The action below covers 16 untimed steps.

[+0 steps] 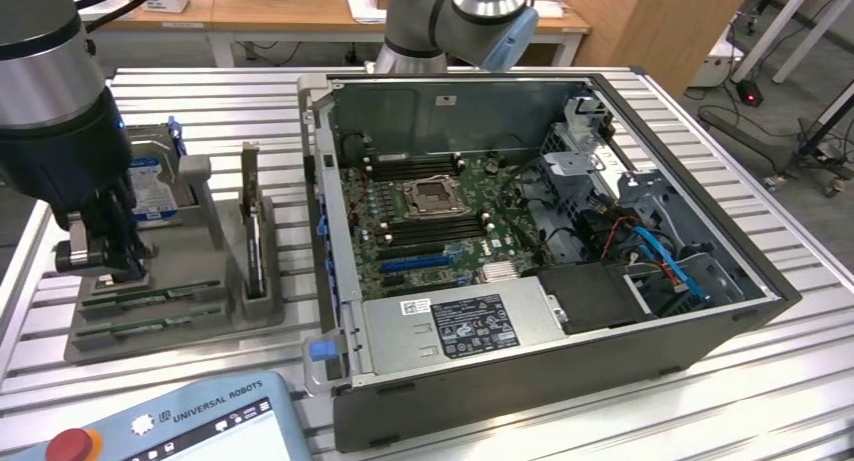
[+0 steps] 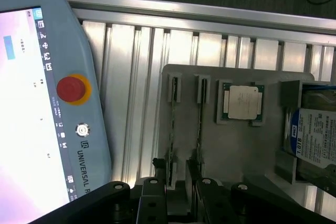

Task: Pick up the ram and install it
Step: 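Pick up the ram and move it above insertion slot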

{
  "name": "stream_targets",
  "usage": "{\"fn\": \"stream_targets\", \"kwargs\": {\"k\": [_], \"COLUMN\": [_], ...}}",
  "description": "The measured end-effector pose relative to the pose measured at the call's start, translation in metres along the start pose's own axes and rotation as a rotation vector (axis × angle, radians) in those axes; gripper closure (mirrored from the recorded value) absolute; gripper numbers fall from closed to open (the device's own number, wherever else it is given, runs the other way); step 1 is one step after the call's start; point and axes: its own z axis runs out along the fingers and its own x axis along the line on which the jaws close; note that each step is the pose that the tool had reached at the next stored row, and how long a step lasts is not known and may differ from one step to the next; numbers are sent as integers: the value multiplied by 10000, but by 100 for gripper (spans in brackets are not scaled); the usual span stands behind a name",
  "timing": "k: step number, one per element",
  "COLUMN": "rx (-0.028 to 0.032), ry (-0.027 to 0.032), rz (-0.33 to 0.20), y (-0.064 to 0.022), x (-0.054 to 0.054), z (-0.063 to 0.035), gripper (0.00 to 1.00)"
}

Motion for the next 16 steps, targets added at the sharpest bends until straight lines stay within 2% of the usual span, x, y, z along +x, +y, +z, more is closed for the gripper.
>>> {"fn": "stream_targets", "kwargs": {"k": [7,16], "rx": [6,6], "ry": [-9,-16], "rz": [0,0], "y": [-1,-3], "x": [0,0], "z": [6,76], "gripper": [71,71]}}
